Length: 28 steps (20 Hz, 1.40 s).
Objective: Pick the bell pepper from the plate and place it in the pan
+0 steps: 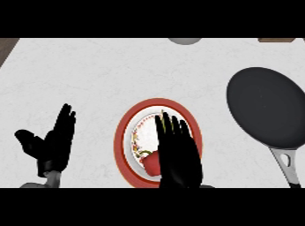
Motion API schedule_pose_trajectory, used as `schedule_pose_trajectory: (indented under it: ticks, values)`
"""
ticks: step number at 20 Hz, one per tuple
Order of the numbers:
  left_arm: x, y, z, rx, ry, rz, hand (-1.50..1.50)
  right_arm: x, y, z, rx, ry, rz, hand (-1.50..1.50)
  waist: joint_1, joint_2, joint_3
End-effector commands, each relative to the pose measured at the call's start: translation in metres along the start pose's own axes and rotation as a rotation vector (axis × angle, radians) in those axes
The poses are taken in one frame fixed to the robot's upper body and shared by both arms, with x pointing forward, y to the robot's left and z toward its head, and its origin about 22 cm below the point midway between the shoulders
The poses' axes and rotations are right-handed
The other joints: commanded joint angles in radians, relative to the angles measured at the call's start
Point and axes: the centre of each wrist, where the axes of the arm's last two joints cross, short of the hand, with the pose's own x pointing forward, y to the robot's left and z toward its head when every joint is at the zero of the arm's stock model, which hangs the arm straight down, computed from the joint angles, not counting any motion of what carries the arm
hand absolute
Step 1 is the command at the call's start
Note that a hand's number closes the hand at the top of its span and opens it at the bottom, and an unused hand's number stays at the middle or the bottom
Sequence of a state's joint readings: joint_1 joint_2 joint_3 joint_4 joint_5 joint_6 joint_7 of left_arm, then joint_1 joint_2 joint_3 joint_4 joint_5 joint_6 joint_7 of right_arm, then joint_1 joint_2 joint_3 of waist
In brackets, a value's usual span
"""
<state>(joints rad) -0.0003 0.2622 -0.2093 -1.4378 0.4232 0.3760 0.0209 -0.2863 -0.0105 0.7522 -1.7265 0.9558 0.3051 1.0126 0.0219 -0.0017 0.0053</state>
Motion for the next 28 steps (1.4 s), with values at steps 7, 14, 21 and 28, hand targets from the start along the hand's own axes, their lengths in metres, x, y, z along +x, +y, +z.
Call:
schedule_pose_trajectory:
  ticks: [7,14,21,28]
  values:
    - [-0.028,-0.001,0.026,0.001,0.095,0.001,0.00,0.011,0.000,-0.008,0.166,0.081,0.086,-1.50,-0.011,0.000,-0.006]
    - [-0.017,0.009,0.001,0.014,0.096,0.009,0.00,0.015,0.012,-0.013,0.103,0.036,0.041,-1.50,-0.019,0.002,-0.006]
    - [-0.013,-0.007,0.010,0.014,0.104,0.016,0.00,0.015,0.041,-0.016,0.066,0.070,0.060,-1.50,-0.016,0.001,-0.005]
    - [-0.026,-0.006,0.011,-0.007,0.088,0.008,0.00,-0.005,0.054,-0.031,0.049,-0.091,0.089,1.50,-0.020,0.002,-0.005]
